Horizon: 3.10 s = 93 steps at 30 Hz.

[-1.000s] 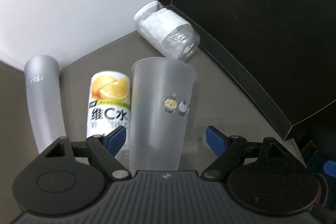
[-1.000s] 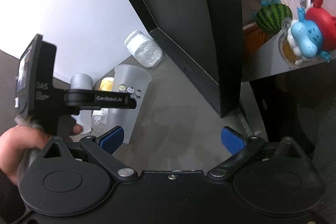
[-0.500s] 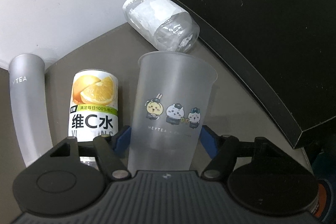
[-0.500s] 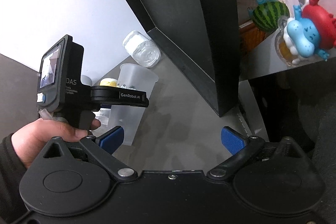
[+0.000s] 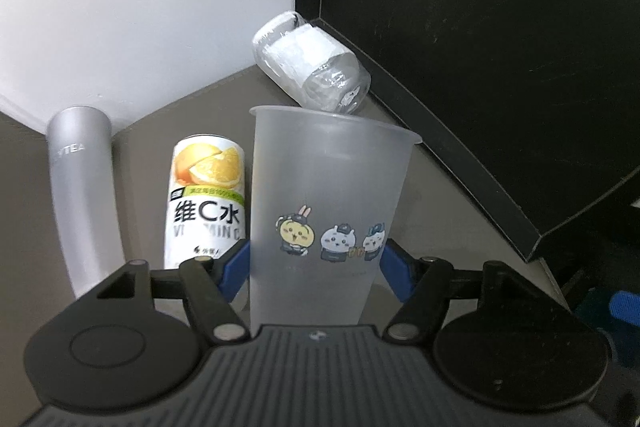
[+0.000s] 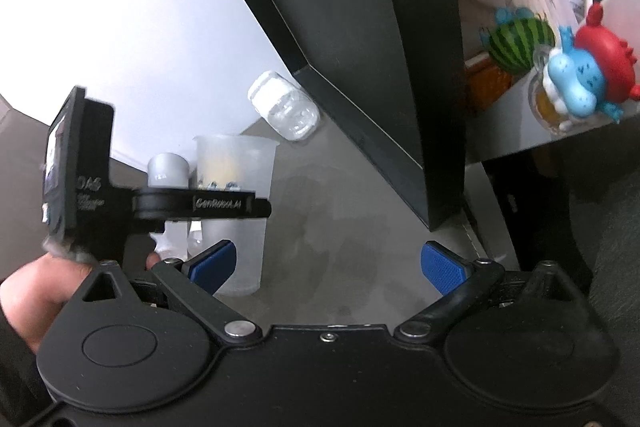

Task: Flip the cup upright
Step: 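Close the left gripper on the cup's rim and lift it, then rotate the left gripper to turn the held cup upright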

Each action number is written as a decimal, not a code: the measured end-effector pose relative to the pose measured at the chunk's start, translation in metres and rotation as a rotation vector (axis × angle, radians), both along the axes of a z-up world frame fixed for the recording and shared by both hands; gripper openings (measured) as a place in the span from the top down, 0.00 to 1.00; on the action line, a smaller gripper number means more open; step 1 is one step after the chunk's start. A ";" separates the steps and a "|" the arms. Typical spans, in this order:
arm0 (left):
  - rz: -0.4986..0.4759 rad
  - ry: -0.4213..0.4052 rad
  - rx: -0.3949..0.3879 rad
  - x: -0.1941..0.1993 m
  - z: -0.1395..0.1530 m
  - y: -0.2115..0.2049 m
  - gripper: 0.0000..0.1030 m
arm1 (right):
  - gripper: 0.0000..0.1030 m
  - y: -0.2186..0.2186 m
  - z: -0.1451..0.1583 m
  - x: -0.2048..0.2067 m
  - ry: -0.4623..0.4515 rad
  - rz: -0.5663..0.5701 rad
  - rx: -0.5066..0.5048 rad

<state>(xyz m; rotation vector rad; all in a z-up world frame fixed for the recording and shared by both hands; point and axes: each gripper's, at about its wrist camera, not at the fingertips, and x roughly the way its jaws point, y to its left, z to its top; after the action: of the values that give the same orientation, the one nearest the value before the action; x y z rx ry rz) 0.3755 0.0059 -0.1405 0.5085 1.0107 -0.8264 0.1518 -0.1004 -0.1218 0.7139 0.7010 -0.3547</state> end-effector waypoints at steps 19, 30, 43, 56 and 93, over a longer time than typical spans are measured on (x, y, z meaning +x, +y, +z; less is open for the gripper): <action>-0.006 -0.011 -0.097 -0.039 0.048 0.072 0.33 | 0.04 0.007 0.021 -0.020 -0.164 0.021 0.027; -0.048 -0.031 -0.126 -0.079 0.068 0.100 0.33 | 0.04 0.022 0.029 -0.019 -0.210 0.130 0.046; -0.035 0.003 -0.205 -0.106 0.083 0.132 0.33 | 0.03 0.041 0.041 -0.016 -0.276 0.272 0.091; -0.085 0.018 -0.239 -0.132 0.086 0.148 0.33 | 0.04 0.057 0.046 -0.013 -0.300 0.377 0.155; 0.338 0.072 -0.199 -0.048 0.101 0.206 0.32 | 0.27 0.121 0.031 0.005 -0.230 0.329 -0.488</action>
<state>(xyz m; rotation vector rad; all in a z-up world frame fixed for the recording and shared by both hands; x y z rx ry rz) 0.3277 0.2116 -0.0392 0.1320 1.0329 -0.6360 0.1567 0.0202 -0.0908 0.1655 0.4747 -0.1277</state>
